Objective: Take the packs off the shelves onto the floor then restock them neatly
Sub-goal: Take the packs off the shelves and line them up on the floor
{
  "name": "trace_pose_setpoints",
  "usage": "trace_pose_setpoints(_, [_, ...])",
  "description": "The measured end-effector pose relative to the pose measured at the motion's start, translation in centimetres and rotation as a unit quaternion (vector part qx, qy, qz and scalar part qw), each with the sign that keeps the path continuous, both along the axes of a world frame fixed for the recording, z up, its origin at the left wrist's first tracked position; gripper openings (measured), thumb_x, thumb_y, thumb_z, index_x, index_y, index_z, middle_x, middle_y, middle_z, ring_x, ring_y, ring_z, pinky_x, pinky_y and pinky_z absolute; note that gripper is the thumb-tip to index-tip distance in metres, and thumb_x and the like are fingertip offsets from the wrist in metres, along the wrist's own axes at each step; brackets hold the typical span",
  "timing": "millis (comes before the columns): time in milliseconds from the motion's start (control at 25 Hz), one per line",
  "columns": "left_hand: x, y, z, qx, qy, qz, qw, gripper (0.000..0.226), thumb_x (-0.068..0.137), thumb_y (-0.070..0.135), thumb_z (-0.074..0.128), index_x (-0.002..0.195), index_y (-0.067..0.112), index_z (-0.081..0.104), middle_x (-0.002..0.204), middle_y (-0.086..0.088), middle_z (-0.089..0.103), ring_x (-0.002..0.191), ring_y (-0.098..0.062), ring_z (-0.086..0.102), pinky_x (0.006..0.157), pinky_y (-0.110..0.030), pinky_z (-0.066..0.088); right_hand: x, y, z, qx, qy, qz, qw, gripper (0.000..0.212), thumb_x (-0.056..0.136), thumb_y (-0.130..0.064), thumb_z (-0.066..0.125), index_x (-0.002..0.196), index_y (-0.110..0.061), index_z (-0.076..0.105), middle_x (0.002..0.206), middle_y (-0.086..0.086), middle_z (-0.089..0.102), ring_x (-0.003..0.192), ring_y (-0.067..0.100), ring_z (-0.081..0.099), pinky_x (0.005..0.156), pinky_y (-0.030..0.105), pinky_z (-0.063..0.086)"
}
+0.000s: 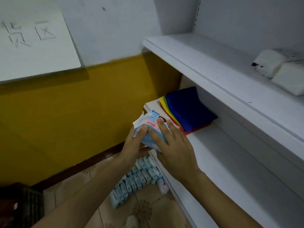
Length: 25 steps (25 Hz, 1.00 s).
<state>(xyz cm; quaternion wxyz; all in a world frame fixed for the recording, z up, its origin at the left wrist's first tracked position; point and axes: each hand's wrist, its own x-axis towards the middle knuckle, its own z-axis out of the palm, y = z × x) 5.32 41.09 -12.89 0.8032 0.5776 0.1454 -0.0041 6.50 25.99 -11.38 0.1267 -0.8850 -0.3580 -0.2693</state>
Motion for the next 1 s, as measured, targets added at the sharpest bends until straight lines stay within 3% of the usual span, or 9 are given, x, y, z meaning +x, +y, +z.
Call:
trace_pose_setpoints(80, [1.0, 2.9, -2.9, 0.007, 0.038, -0.004, 0.999, 0.086, 0.068, 0.065, 0.073, 0.137, 0.021, 0.047, 0.127, -0.012, 0.061, 0.11, -0.03, 0.064, 0.088, -0.052, 0.055, 0.7, 2.5, -3.2, 0.001, 0.109, 0.008, 0.994, 0.082, 0.075, -0.04, 0.077, 0.14, -0.022, 0.032, 0.143, 0.016, 0.047, 0.129, 0.036, 0.048, 0.096, 0.051, 0.049])
trace_pose_setpoints(200, [2.0, 6.5, -6.5, 0.012, 0.076, -0.018, 0.997, 0.081, 0.071, 0.063, 0.07, 0.14, 0.028, 0.043, 0.13, -0.003, 0.06, 0.113, -0.024, 0.063, 0.088, -0.047, 0.056, 0.2, 4.6, -6.8, 0.156, 0.327, -0.045, 0.931, 0.079, 0.082, -0.056, 0.062, 0.146, -0.037, 0.02, 0.155, 0.006, 0.028, 0.14, 0.021, 0.031, 0.106, 0.038, 0.038])
trace_pose_setpoints(280, [2.6, 8.2, -8.8, 0.002, 0.107, -0.007, 0.994, 0.078, 0.071, 0.06, 0.067, 0.139, 0.029, 0.044, 0.129, 0.001, 0.06, 0.111, -0.022, 0.063, 0.083, -0.04, 0.058, -0.1, 5.6, -8.5, 0.283, 0.489, -0.125, 0.815, 0.085, 0.077, -0.056, 0.067, 0.141, -0.046, 0.012, 0.154, -0.004, 0.027, 0.136, 0.013, 0.034, 0.104, 0.03, 0.04])
trace_pose_setpoints(360, [3.1, 9.1, -11.0, 0.01, 0.137, -0.008, 0.99, 0.073, 0.072, 0.058, 0.06, 0.137, 0.027, 0.046, 0.127, 0.0, 0.062, 0.108, -0.021, 0.065, 0.078, -0.036, 0.059, 0.3, 6.1, -10.6, 0.357, 0.607, -0.147, 0.695, 0.088, 0.073, -0.044, 0.074, 0.138, -0.05, 0.015, 0.143, -0.007, 0.04, 0.12, 0.008, 0.05, 0.087, 0.017, 0.049])
trace_pose_setpoints(520, [3.6, 8.6, -17.3, 0.019, 0.209, -0.033, 0.977, 0.059, 0.081, 0.053, 0.049, 0.13, 0.021, 0.051, 0.119, -0.002, 0.066, 0.099, -0.012, 0.069, 0.074, -0.029, 0.059, 2.2, 6.6, -17.9, 0.346, 0.67, -0.135, 0.643, 0.073, 0.08, -0.03, 0.075, 0.135, -0.051, 0.032, 0.123, -0.014, 0.059, 0.106, 0.006, 0.063, 0.085, 0.024, 0.052])
trace_pose_setpoints(680, [3.8, 7.0, -26.9, 0.054, 0.301, -0.037, 0.952, 0.043, 0.094, 0.036, 0.052, 0.129, 0.012, 0.051, 0.116, -0.009, 0.065, 0.088, -0.008, 0.068, 0.061, -0.017, 0.054, 2.4, 6.2, -28.3, 0.371, 0.697, -0.215, 0.575, 0.047, 0.089, -0.016, 0.065, 0.132, -0.017, 0.048, 0.12, 0.003, 0.063, 0.102, 0.014, 0.066, 0.076, 0.026, 0.058])
trace_pose_setpoints(840, [3.1, 5.0, -39.1, 0.074, 0.391, -0.043, 0.916, 0.056, 0.087, 0.031, 0.066, 0.134, 0.016, 0.039, 0.118, -0.008, 0.062, 0.091, -0.013, 0.063, 0.058, -0.011, 0.05, 2.1, 4.4, -40.7, 0.304, 0.763, -0.287, 0.493, 0.03, 0.09, -0.03, 0.064, 0.117, -0.022, 0.057, 0.113, 0.006, 0.067, 0.097, 0.015, 0.068, 0.084, 0.036, 0.058])
trace_pose_setpoints(920, [2.8, 4.2, -45.0, 0.084, 0.42, -0.032, 0.903, 0.065, 0.085, 0.029, 0.07, 0.138, 0.016, 0.034, 0.12, -0.007, 0.06, 0.094, -0.015, 0.061, 0.068, -0.017, 0.051, 2.6, 4.0, -46.4, 0.289, 0.786, -0.305, 0.454, 0.031, 0.092, -0.024, 0.061, 0.12, -0.012, 0.057, 0.106, 0.006, 0.067, 0.088, 0.011, 0.067, 0.077, 0.025, 0.057])
trace_pose_setpoints(1000, [2.7, 3.3, -50.6, 0.102, 0.45, -0.022, 0.887, 0.074, 0.086, 0.024, 0.07, 0.145, 0.015, 0.026, 0.122, -0.005, 0.054, 0.102, -0.018, 0.056, 0.082, -0.028, 0.049, 3.3, 4.0, -52.0, 0.286, 0.806, -0.333, 0.397, 0.018, 0.093, -0.024, 0.059, 0.108, -0.014, 0.058, 0.096, 0.004, 0.067, 0.076, 0.009, 0.067, 0.076, 0.028, 0.056])
